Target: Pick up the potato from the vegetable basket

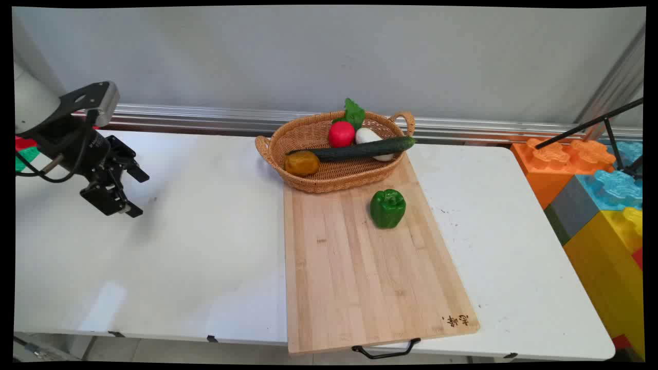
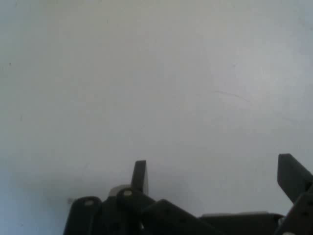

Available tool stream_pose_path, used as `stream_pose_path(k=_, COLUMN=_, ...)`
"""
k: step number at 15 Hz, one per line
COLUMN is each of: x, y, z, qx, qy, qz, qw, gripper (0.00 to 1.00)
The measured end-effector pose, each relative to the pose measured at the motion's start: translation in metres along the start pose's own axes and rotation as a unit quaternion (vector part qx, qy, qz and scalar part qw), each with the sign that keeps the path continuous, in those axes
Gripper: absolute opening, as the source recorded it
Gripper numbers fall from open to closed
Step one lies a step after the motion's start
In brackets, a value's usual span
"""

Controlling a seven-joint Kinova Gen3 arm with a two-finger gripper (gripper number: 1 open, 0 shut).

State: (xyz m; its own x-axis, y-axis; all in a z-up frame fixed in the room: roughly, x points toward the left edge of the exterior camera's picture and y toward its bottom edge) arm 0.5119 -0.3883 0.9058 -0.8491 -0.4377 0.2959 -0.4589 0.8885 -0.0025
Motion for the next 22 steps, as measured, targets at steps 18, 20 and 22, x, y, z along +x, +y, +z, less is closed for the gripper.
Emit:
stream_pose_path(k=18, x=0.208, y=-0.067, z=0.046, qx=0.100, qy=0.150, qz=-0.033, qw=0.9832, gripper=1.00)
stream_pose_path(k=20, x=0.224, y=-0.078, z=0.064, qx=0.095, qy=0.149, qz=-0.045, qw=0.9832, gripper=1.00)
stream_pose_path(k=22, x=0.234, y=-0.088, z=0.084, qx=0.085, qy=0.152, qz=-0.052, qw=0.9834, gripper=1.00)
